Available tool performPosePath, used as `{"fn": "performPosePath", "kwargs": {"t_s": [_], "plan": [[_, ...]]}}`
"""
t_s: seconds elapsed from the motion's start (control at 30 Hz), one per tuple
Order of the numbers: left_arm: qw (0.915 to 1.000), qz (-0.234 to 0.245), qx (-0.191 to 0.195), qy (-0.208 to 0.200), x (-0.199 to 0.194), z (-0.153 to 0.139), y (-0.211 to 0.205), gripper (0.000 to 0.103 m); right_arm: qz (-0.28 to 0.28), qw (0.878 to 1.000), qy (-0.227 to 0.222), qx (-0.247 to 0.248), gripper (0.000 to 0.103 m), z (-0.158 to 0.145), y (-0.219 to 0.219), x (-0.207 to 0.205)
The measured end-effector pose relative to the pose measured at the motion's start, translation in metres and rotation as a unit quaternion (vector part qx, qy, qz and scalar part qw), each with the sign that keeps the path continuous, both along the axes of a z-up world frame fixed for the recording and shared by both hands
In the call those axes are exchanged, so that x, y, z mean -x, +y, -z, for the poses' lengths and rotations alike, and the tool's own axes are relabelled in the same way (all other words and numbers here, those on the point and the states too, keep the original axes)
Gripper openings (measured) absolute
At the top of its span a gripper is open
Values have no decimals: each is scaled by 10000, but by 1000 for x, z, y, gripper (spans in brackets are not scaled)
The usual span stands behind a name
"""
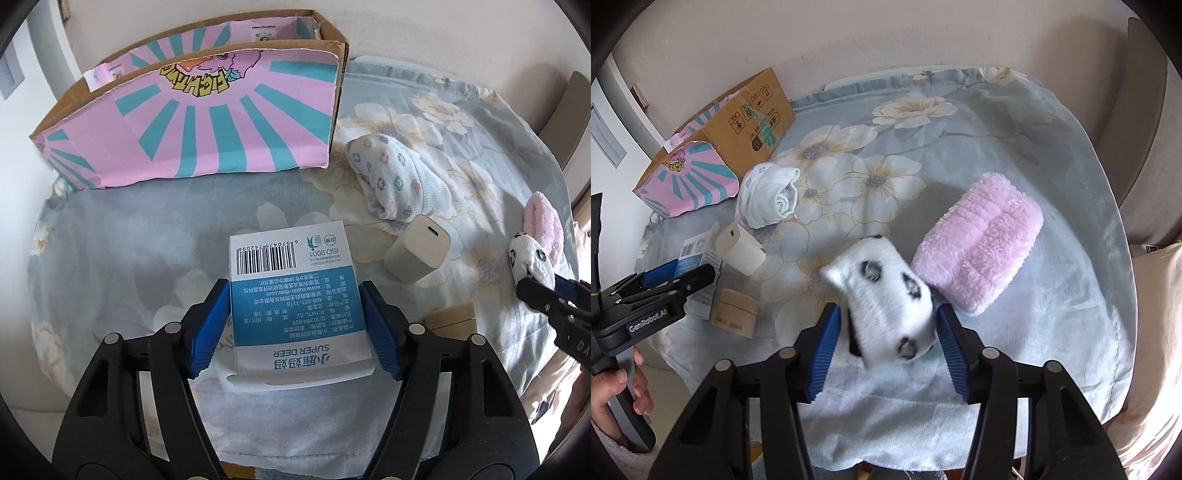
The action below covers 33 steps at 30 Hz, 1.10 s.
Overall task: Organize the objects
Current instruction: 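Grasp the SUPER DEER box with the left gripper while the right gripper grasps the white-black sock, then carry the box and sock into the cardboard box and open both grippers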
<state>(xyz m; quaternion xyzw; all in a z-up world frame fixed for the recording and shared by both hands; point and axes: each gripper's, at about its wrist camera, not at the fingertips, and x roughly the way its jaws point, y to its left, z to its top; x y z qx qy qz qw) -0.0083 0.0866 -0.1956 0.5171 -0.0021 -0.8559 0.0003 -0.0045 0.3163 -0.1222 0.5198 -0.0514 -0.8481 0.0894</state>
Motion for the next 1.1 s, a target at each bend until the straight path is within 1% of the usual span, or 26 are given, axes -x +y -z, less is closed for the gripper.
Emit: {"fn": "performPosePath", "kwargs": {"t_s": [0.07,0.17,0.33,0.6,0.83,1.1], "plan": [[10000,22,21,11,0,0,1,67,-14,10000,9,-13,41,0,0,2],[10000,30,-11,8,0,0,0,66,-31,10000,46,-41,37,0,-1,3],[9999,81,-75,-28,-2,-2,-2,66,4,10000,85,-31,36,-1,-1,2],[9999,138,-67,30,-7,-20,-10,66,17,9998,167,79,34,-13,-4,3],[9994,171,-84,300,0,-57,-26,66,38,9992,361,189,34,-38,-12,10],[9979,255,-137,572,23,-99,-45,66,74,9982,556,224,34,-75,-24,29]]}}
